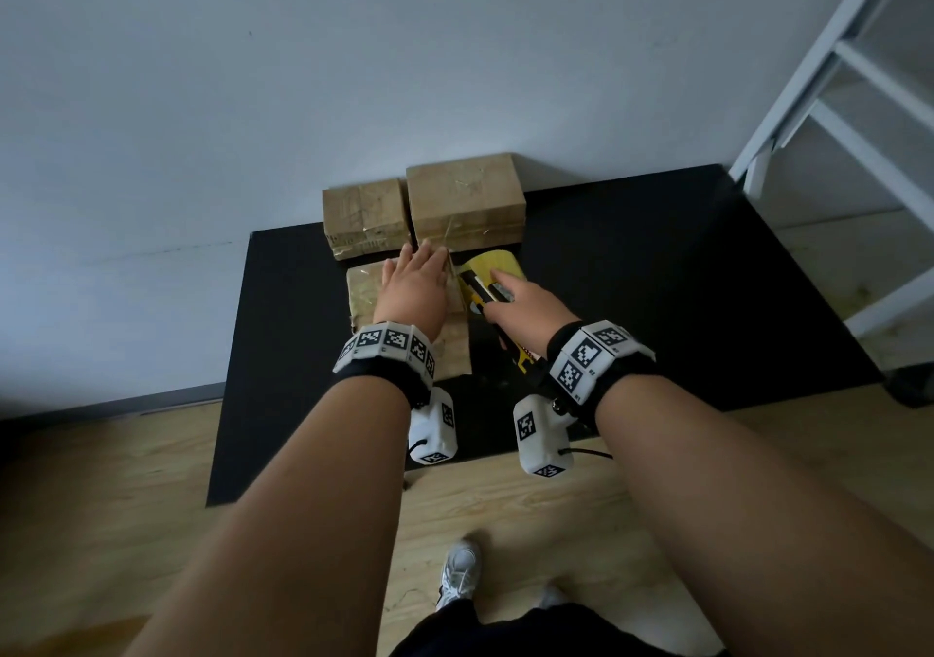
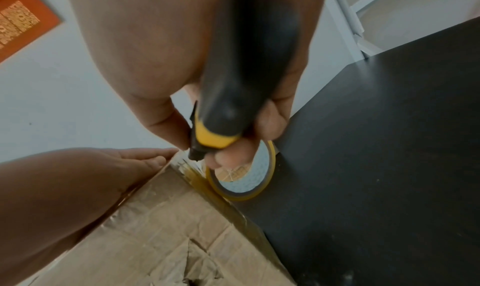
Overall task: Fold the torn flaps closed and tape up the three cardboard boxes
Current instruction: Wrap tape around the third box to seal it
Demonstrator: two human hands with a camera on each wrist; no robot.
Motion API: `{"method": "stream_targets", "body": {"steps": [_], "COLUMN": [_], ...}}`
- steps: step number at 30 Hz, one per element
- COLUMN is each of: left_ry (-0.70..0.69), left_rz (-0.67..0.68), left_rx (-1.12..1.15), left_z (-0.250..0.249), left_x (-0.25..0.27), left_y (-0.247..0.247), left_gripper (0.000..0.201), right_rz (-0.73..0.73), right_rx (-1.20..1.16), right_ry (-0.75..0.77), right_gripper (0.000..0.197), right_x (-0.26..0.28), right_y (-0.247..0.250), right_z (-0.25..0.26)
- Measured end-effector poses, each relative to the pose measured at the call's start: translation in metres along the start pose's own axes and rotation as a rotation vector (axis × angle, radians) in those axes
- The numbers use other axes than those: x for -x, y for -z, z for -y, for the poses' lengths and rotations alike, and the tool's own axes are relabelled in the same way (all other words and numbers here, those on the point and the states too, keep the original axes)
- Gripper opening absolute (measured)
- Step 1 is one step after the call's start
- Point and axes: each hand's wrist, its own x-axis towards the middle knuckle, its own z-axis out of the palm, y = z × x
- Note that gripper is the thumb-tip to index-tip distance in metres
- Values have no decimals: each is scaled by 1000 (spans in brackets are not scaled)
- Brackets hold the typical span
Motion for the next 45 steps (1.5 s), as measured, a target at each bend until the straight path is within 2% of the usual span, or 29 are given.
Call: {"method": "stream_targets", "body": {"steps": [16,20,23,25,29,32,35,39,42,45], "left_ry": [-1,7,11,23,28,26,15,8,6,6], "left_rz": [-22,-17,-43,-72,-118,-146,-172,-214,-241,-263], "left_rx": [11,13,43,86,126,129,122,121,137,137], "left_z": [-2,-1,0,-1,-3,-2,-1,-1,1,2], "left_x": [-8,-9,-8,-6,-3,-3,-4,-4,-3,-3], "left_y": [-2,-3,-3,-3,-5,-6,-8,-12,-14,-16], "left_gripper": [49,49,48,48,47,46,45,45,44,43], "right_rz": [105,77,16,-64,-249,-261,-292,-201,-132,-118], "right_rx": [278,152,-22,-144,-266,-254,-137,14,148,286], "right_ry": [53,51,42,17,-105,-243,-314,-451,-524,-511], "right_gripper": [70,67,41,24,15,23,37,51,52,49], "right_x": [-1,2,1,-3,-18,-34,-55,-77,-86,-93], "right_y": [8,12,17,19,25,22,11,-5,-17,-25], "right_z": [1,-2,-5,-10,-27,-47,-70,-86,-95,-104]}}
